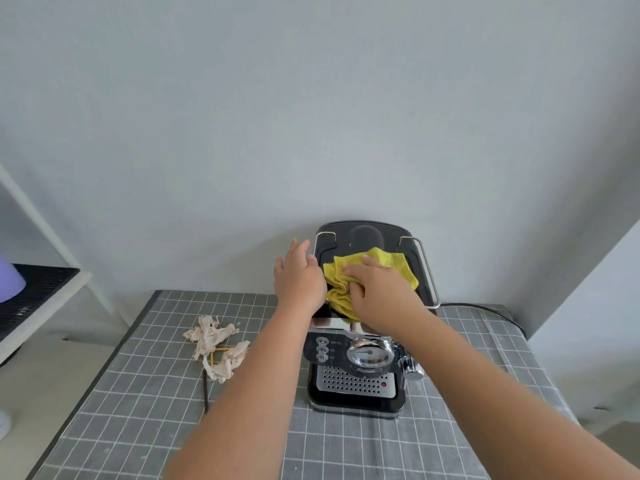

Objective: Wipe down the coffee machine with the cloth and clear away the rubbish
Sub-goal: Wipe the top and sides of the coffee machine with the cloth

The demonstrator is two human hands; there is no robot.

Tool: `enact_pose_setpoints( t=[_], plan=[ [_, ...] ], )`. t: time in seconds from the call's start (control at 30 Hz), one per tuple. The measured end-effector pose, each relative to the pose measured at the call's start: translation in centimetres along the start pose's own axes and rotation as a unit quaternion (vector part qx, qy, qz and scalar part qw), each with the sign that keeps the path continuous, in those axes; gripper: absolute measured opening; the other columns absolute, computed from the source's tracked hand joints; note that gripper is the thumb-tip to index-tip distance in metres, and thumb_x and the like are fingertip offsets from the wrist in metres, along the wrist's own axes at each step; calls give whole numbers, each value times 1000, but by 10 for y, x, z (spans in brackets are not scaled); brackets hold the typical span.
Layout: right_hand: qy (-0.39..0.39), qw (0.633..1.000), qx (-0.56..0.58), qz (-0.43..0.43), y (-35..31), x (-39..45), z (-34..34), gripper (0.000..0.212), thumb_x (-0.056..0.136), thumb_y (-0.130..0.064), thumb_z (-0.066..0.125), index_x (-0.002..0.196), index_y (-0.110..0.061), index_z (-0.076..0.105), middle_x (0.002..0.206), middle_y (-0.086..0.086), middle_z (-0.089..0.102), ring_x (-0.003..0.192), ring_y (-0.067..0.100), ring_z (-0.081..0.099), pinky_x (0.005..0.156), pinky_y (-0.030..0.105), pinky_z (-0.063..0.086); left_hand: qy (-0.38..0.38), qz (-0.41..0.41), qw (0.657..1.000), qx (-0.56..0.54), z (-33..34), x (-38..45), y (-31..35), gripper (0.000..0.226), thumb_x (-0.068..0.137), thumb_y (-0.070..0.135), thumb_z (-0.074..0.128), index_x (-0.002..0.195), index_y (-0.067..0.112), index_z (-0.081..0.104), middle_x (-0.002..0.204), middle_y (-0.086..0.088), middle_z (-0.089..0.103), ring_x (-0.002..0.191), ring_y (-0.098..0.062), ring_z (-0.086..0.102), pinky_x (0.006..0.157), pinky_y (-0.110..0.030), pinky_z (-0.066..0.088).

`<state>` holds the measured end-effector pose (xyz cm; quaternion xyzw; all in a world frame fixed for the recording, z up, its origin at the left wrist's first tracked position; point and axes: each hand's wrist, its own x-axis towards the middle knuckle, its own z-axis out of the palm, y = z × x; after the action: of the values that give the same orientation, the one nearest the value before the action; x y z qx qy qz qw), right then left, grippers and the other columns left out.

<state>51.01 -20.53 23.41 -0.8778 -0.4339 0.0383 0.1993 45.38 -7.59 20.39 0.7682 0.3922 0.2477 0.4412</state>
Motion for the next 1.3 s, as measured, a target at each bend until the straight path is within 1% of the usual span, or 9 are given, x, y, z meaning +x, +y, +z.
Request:
enact_pose_setpoints(
  t=[0.1,0.2,0.4,0.57,0.7,0.87,1.1,1.2,1.3],
  plan=[
    [-17,1000,4,19,6,25,5,41,93,-20,41,131,-27,55,153,11,35,123,41,51,94,40,48,-5,5,1000,-3,1,1,0,45,103,20,25,146,25,38,159,10,21,148,-23,8,120,-46,11],
    [-32,998,-10,50,12,62,7,45,93,-19,40,136,-22,50,150,13,37,138,35,36,112,46,32,-7,6,1000,-1,0,0,1,44,103,21,26,146,24,38,159,9,22,148,-23,8,120,-44,11],
    [-5,995,-3,102,12,94,-3,29,85,-14,38,101,-13,61,113,15,62,100,33,59,80,36,50,-6,-1,1000,3,-3,-3,6,44,103,21,26,145,24,39,156,3,29,147,-24,12,119,-42,16],
    [-30,992,-5,124,-5,40,8,37,91,-14,40,128,-14,46,143,19,36,127,42,42,94,48,44,-4,-1,1000,-7,-3,-4,4,44,103,20,27,144,26,41,154,1,34,146,-26,18,117,-46,21],
    [-65,996,-19,51,-15,-12,5,42,98,-13,35,139,-14,46,157,-2,25,148,30,8,117,52,14,-1,10,1000,-28,0,-2,3,44,102,19,28,143,24,42,154,2,35,145,-25,22,117,-46,23],
    [-69,997,-4,28,-6,5,0,46,101,-22,29,147,-19,36,160,-6,19,149,26,3,118,53,7,-4,13,999,-32,0,0,1,42,103,20,28,141,26,44,150,-2,41,142,-25,28,115,-46,27],
    [-85,993,-32,79,19,73,1,60,97,-39,28,153,-28,12,162,-6,-4,148,32,-3,117,53,0,-5,12,999,-34,2,3,-4,41,102,22,30,139,27,46,139,-7,50,131,-25,41,109,-45,34],
    [-96,992,-39,78,15,64,-1,56,98,-39,27,152,-30,13,162,-7,-6,148,34,-5,117,54,-1,-4,7,999,-37,3,2,-4,41,102,22,29,140,28,46,140,-7,49,132,-25,40,110,-45,33],
    [-141,990,-30,9,7,36,-7,50,101,-27,30,150,-29,25,162,-9,9,149,31,-7,117,56,-1,-11,4,998,-54,2,1,-4,42,102,22,28,140,29,45,144,-4,46,134,-22,38,112,-43,32]
  ],
)
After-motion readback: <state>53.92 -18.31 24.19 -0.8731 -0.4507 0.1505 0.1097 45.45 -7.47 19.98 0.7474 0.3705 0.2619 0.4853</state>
